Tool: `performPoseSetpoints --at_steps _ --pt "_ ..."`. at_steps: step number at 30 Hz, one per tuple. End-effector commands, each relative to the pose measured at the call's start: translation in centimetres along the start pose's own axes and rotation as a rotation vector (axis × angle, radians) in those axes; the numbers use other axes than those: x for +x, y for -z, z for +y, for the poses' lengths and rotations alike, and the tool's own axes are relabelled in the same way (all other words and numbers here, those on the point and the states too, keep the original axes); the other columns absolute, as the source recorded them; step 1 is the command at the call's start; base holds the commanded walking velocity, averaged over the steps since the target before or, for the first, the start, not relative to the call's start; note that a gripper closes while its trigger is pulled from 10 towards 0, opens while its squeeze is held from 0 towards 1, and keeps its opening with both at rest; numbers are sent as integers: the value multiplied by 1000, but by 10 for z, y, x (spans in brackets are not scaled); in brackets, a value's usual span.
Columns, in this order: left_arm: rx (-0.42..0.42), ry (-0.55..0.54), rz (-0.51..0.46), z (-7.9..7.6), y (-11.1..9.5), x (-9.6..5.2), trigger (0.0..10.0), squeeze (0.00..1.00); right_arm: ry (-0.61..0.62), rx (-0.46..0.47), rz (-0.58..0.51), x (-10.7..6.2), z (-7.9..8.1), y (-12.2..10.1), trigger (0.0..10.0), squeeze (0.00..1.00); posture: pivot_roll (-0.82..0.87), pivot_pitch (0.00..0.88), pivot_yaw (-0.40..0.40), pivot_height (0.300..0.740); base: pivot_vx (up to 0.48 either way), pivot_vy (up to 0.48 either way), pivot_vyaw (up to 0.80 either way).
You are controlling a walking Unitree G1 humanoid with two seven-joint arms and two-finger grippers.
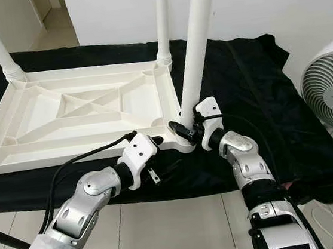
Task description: Building children table
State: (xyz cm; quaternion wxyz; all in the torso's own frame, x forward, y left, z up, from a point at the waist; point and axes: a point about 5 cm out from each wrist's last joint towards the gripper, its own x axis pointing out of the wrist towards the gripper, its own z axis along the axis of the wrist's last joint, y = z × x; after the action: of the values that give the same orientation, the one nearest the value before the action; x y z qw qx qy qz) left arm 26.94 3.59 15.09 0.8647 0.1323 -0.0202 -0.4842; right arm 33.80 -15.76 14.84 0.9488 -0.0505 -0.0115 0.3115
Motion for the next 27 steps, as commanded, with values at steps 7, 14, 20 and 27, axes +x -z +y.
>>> performPoseSetpoints --at_steps 7,14,20,27 --pt "-7 56 -3 -5 -2 1 10000 0 253 43 48 -2 8 7 10000 0 -112 70 -4 740 0 0 0" --pt "-10 70 -1 -7 -1 1 10000 0 614 101 73 -13 20 9 10000 0 -116 74 -1 740 0 0 0" --pt "-8 72 -1 -7 -1 2 10000 0 773 165 83 -19 38 10 10000 0 -116 74 -1 740 0 0 0" --pt "-3 80 -1 -7 -2 2 10000 0 779 166 84 -15 41 3 10000 0 -115 63 -5 740 0 0 0"
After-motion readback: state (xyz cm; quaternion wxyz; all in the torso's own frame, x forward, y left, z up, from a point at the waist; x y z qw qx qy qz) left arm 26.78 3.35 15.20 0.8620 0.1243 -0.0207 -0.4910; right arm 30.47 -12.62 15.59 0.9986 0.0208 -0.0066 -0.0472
